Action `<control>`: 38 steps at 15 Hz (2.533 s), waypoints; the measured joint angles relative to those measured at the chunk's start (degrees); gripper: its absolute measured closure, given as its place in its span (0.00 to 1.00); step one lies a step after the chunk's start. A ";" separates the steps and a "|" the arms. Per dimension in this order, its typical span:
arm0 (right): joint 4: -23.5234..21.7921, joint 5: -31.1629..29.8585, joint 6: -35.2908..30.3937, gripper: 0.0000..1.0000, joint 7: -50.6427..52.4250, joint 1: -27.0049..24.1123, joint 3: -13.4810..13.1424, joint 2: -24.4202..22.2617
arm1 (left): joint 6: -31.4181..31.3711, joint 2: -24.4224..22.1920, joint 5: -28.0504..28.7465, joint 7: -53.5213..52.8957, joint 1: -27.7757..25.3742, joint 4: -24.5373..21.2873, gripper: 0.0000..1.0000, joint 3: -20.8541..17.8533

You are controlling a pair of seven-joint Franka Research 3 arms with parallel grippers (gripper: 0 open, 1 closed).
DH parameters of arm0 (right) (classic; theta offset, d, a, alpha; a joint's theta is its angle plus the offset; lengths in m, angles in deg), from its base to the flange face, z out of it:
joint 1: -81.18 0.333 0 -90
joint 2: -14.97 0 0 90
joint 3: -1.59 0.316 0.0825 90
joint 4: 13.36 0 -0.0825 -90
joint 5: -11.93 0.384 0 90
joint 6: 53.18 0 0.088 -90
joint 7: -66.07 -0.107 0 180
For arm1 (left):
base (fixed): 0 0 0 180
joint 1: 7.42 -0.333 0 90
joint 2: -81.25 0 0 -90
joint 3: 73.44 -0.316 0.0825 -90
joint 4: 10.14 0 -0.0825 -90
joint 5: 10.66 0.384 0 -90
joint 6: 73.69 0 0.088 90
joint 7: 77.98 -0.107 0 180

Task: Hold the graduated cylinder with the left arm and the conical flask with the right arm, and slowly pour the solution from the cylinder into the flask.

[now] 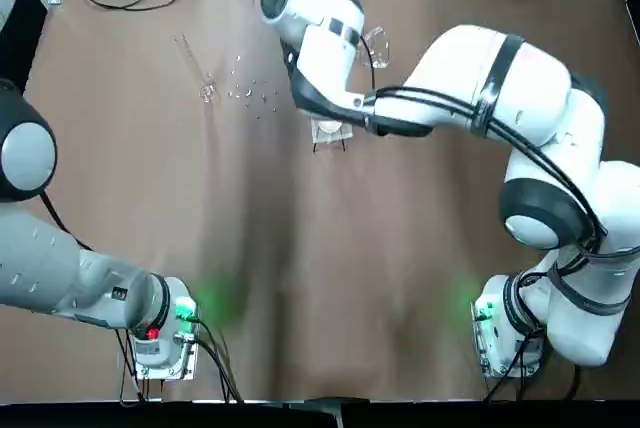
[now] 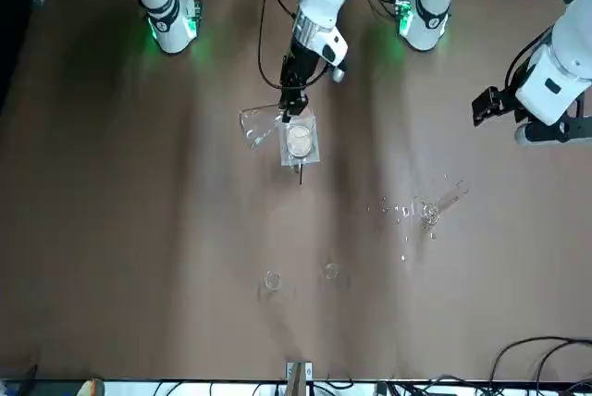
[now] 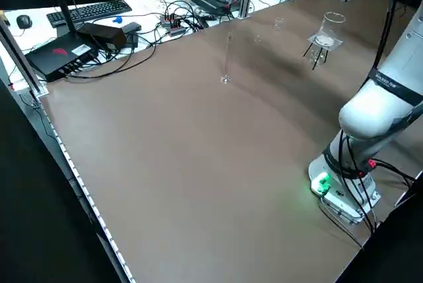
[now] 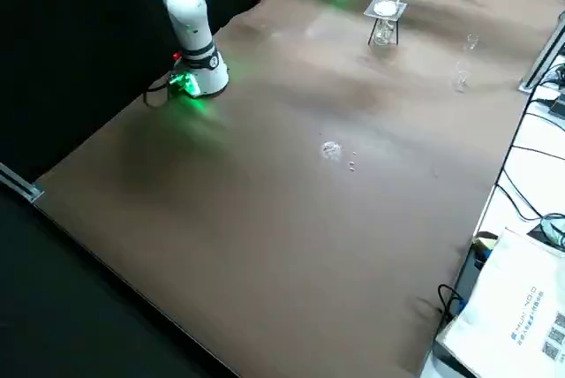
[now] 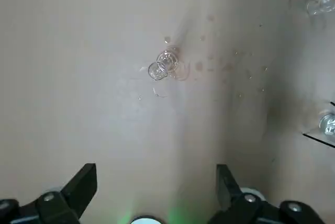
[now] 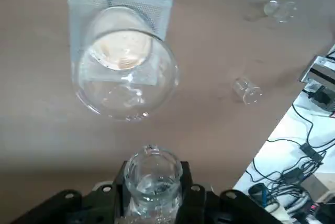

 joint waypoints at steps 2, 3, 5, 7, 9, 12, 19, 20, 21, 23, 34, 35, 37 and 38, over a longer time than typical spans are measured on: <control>0.09 3.06 0.66 0.61 0.49 -2.37 -0.12 -1.71 | 0.00 0.00 0.00 0.00 0.00 -0.04 0.00 0.00; 0.11 4.67 1.19 0.61 0.99 -3.86 -0.19 -2.66 | 0.00 0.00 0.00 0.00 0.00 -0.07 0.00 0.00; 0.11 7.97 2.61 0.61 1.81 -7.15 -0.32 -4.51 | 0.00 0.00 0.00 0.00 0.00 -0.14 0.00 0.00; 0.09 12.11 3.29 0.61 3.55 -10.85 -0.48 -6.16 | 0.00 0.00 0.00 0.00 0.01 -0.18 0.00 0.01; 0.08 16.80 3.39 0.61 6.26 -15.31 -0.57 -7.72 | 0.00 0.01 0.00 0.00 0.01 -0.24 0.00 0.01; 0.06 26.18 3.34 0.61 13.49 -23.76 -0.75 -9.81 | 0.00 0.02 0.00 0.00 0.02 -0.31 0.00 0.02; -4.09 45.24 3.26 0.61 37.89 -46.80 -1.00 -11.39 | -0.05 0.06 0.00 0.00 0.02 -0.45 0.00 0.02; -4.76 47.68 3.26 0.61 41.16 -49.20 -1.01 -11.38 | -0.05 0.07 0.00 0.00 0.03 -0.46 0.00 0.03; -5.74 50.29 3.27 0.61 44.11 -51.39 -1.04 -11.37 | -0.05 0.07 0.00 0.00 0.02 -0.47 0.00 0.02; -8.73 55.16 3.56 0.61 49.58 -55.60 -1.05 -11.24 | -0.05 0.08 0.00 0.00 0.02 -0.48 0.00 0.02; -22.23 74.75 3.14 0.61 82.46 -72.04 -1.01 -0.96 | -0.07 0.09 0.00 0.00 0.00 -0.54 0.00 0.01; -22.48 75.68 1.88 0.61 84.07 -72.88 -1.00 0.00 | -0.08 0.09 0.00 0.00 0.00 -0.54 0.00 0.01; -22.74 77.08 -0.52 0.61 86.85 -74.76 -0.99 1.98 | -0.08 0.09 0.00 0.00 0.01 -0.54 0.00 0.01; -22.80 77.41 -1.20 0.61 88.58 -75.81 -0.99 3.03 | -0.08 0.09 0.00 0.00 0.01 -0.54 0.00 0.01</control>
